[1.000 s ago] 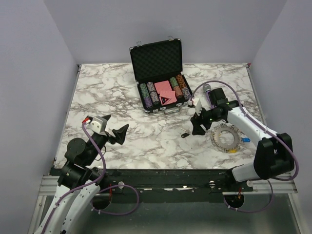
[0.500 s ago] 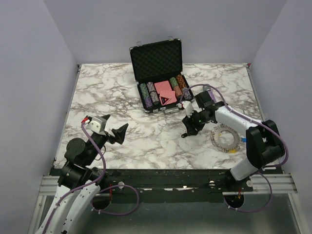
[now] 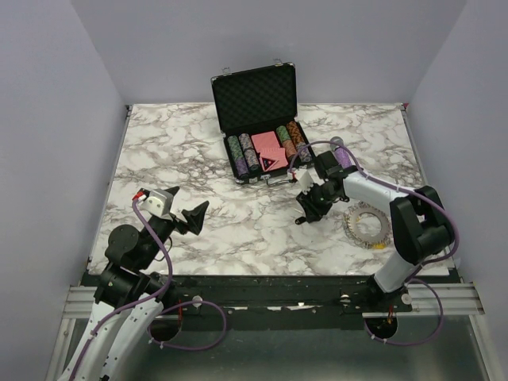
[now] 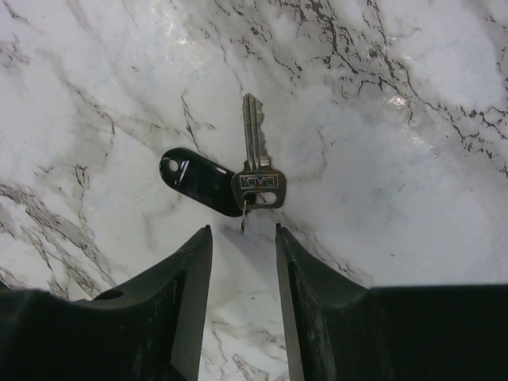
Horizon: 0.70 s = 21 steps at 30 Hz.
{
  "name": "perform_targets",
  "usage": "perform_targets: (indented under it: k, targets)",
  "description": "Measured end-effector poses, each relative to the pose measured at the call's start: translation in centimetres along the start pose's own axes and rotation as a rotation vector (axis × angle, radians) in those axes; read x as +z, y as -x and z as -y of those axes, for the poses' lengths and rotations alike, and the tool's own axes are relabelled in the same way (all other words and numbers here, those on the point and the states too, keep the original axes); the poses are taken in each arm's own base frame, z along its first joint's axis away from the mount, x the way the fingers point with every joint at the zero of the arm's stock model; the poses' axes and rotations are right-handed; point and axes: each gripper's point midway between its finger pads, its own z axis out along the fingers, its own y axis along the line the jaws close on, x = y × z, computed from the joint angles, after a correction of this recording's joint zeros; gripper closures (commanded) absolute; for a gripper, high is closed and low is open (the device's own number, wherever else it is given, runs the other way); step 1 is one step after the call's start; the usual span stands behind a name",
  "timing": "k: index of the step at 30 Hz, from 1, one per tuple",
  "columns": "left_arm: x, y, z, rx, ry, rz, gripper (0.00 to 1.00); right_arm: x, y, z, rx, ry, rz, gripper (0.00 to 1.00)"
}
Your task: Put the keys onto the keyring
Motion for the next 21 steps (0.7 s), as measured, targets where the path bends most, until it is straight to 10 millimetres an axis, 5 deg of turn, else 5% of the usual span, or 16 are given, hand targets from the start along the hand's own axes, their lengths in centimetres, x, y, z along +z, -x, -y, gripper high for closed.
perform_targets:
  k: [11, 21]
  targets:
    - [0.00, -0.01, 0.01, 0.000, -0.001, 0.000, 0.01, 0.37, 0.41, 0.14, 0.001, 0.001, -0.005, 0.67]
    - [0.00, -0.01, 0.00, 0.000, 0.000, 0.000, 0.01, 0.55, 0.51, 0.20, -0.004, -0.004, -0.011, 1.00]
